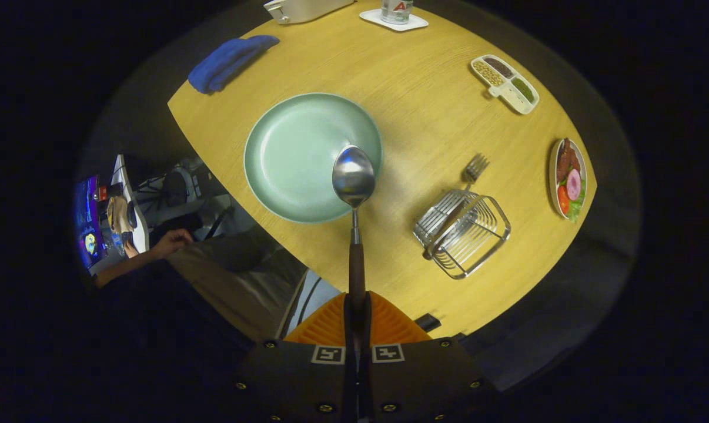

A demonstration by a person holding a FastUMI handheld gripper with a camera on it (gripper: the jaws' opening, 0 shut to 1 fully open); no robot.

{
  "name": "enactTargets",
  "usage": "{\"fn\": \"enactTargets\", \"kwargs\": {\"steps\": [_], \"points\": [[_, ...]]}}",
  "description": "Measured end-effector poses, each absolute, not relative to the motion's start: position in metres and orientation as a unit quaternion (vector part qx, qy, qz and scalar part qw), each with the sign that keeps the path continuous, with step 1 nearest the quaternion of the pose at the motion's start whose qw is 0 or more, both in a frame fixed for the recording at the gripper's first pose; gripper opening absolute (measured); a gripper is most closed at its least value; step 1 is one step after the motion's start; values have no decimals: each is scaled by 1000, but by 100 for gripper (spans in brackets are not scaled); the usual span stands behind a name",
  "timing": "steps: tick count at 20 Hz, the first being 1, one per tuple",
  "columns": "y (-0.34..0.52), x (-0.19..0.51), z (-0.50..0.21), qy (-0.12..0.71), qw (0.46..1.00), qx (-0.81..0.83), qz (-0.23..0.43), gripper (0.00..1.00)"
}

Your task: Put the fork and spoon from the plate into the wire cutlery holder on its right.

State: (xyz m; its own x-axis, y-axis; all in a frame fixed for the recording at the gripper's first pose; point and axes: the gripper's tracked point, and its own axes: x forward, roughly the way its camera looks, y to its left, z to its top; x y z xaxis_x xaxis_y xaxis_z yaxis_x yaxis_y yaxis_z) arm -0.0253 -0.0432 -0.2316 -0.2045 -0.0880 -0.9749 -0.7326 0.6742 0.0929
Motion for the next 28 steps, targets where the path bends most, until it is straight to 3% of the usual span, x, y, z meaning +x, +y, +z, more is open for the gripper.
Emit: {"fn": "enactTargets", "kwargs": {"steps": [11,25,28], "points": [[-152,-1,-196,758,523,-331,205,2],[-149,40,-248,790,441,-390,175,2],[-140,46,-255,790,443,-384,180,7]]}}
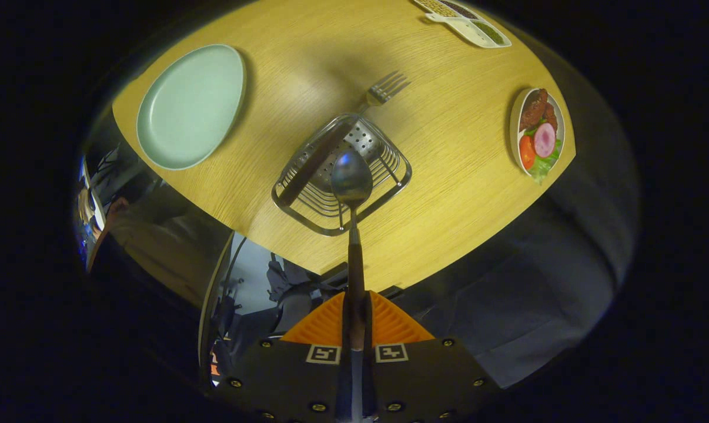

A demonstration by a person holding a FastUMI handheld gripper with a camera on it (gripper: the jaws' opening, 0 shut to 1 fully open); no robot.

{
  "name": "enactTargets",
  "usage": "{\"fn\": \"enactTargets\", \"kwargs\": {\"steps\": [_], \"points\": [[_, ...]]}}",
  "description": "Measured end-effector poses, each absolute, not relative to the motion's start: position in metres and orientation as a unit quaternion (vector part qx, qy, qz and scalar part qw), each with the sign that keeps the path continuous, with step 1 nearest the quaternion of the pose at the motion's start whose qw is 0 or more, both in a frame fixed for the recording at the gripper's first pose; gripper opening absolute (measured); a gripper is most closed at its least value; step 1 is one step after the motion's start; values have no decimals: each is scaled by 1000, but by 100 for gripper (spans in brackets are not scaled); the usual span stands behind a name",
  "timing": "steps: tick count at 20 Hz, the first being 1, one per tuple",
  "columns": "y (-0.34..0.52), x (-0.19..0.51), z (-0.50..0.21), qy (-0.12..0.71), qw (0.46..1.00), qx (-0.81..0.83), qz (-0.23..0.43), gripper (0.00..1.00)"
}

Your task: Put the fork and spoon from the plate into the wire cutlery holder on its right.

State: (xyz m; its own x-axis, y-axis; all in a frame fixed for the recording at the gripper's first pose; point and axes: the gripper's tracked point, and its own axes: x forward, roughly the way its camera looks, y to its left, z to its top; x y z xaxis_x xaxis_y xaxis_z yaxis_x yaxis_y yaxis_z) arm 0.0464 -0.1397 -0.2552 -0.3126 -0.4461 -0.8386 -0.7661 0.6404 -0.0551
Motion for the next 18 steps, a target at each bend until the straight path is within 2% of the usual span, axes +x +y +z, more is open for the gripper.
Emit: {"fn": "enactTargets", "kwargs": {"steps": [1,6,8,9,10,14,18], "points": [[-133,47,-255,789,450,-375,183,11],[-129,52,-245,782,484,-349,179,14],[-129,51,-237,780,505,-324,180,18],[-129,52,-231,777,519,-309,179,24],[-128,54,-224,770,538,-294,178,24],[-97,71,-196,684,673,-216,180,24],[-48,81,-149,520,825,-123,181,24]]}}
